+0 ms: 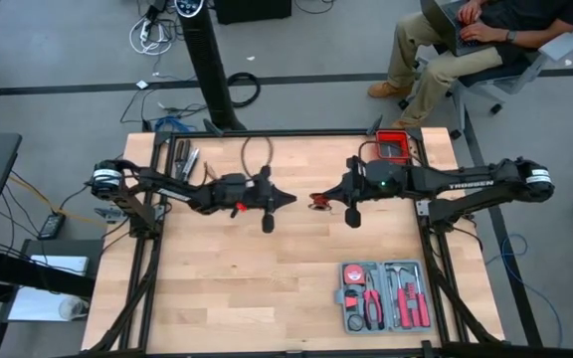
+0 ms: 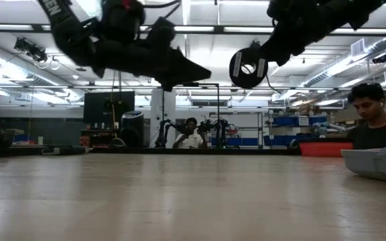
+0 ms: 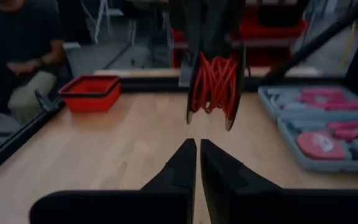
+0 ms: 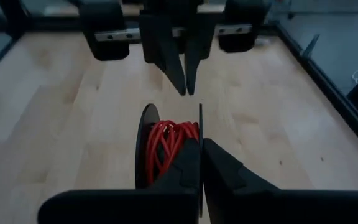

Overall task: Coil cords
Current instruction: Coil the wire

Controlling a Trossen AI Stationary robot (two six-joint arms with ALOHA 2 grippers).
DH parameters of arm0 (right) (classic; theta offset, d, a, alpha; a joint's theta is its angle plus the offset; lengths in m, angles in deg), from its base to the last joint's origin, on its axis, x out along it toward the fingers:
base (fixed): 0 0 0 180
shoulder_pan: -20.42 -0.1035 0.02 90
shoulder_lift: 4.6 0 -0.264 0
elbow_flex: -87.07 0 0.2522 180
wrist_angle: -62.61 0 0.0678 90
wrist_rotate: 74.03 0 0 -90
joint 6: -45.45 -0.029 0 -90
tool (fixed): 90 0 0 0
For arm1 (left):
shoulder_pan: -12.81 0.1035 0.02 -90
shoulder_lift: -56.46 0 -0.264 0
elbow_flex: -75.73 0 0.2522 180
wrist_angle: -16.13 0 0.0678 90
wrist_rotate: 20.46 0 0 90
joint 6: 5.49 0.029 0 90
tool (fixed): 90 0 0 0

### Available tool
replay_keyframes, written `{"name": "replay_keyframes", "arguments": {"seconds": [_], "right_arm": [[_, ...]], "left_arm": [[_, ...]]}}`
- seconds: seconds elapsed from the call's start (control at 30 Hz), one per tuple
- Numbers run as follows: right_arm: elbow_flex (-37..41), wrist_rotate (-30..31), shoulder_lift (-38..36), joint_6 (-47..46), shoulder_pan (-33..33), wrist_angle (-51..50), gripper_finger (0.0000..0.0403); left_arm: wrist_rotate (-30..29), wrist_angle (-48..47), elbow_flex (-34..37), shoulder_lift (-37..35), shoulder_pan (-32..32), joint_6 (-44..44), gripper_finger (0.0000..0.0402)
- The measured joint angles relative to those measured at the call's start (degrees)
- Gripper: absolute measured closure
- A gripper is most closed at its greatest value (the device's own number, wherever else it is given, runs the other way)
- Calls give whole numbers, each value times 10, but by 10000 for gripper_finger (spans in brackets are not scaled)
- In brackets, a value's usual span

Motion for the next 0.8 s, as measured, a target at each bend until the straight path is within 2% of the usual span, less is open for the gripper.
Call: {"name": "replay_keyframes", "arguments": {"seconds": [0.17,0.27,0.43,0.8], "right_arm": [[89,2,-9,-5,1,182,402],[146,1,11,-11,4,316,402],[202,1,59,-31,7,472,402],[202,20,148,-18,7,607,402]], "left_arm": [[-9,134,70,2,0,-10,375],[-11,143,81,7,0,-28,375],[-8,155,76,36,-2,-84,375],[-3,199,44,120,-16,-103,375]]}}
